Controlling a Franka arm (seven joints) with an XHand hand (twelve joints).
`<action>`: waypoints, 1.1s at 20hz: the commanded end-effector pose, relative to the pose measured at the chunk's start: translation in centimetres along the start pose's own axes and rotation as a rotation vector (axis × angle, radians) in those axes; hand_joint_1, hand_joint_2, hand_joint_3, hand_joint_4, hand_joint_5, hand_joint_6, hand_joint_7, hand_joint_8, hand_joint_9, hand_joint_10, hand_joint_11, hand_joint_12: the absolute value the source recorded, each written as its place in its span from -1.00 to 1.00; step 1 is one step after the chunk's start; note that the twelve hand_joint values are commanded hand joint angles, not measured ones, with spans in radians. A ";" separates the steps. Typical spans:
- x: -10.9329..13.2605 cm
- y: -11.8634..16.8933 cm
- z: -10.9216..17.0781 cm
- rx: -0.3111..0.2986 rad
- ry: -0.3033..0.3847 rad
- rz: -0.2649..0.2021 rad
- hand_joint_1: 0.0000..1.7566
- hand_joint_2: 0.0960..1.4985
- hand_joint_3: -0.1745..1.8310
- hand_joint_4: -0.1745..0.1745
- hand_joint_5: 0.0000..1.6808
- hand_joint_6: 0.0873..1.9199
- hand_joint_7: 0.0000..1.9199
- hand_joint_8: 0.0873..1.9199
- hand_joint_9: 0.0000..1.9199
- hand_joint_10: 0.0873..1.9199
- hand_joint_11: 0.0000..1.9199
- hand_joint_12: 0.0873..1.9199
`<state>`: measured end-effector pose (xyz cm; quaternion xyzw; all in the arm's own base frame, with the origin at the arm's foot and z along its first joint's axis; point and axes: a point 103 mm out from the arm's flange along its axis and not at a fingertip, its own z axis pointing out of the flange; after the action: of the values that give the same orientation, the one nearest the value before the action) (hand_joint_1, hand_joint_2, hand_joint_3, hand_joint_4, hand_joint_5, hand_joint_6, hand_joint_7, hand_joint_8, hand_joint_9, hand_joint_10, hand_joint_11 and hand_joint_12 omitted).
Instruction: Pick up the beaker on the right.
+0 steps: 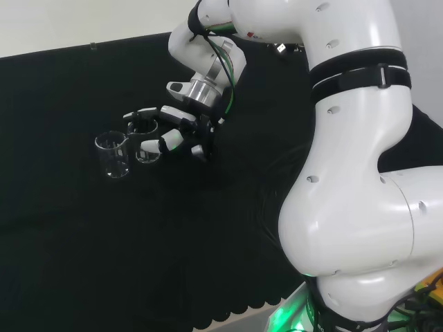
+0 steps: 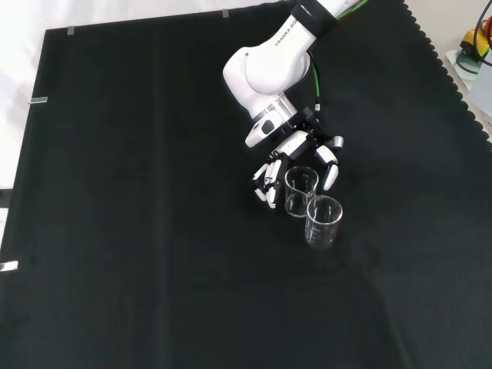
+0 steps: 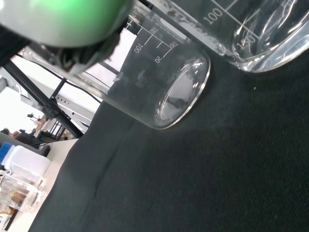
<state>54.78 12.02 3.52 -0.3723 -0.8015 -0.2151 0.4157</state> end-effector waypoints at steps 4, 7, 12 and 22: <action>-0.1 -0.1 0.1 -0.007 0.001 0.005 0.05 -0.67 0.22 -0.20 -0.37 -0.99 -0.53 -0.41 -0.44 -0.44 -0.96 0.40; -0.2 0.1 0.2 -0.016 0.001 0.010 0.05 -0.65 0.21 -0.19 -0.32 -0.93 -0.47 -0.42 -0.40 -0.47 -0.93 0.38; -0.3 0.4 0.4 -0.024 0.001 0.014 0.04 -0.63 0.20 -0.18 -0.43 -0.58 -0.42 -0.46 -0.35 -0.51 -0.90 0.37; -0.3 0.6 0.7 -0.047 0.025 0.006 0.04 -0.63 0.20 -0.18 -0.48 -0.45 -0.42 -0.45 -0.35 -0.51 -0.89 0.37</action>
<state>55.13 12.60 3.06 -0.3832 -0.7929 -0.2321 0.4131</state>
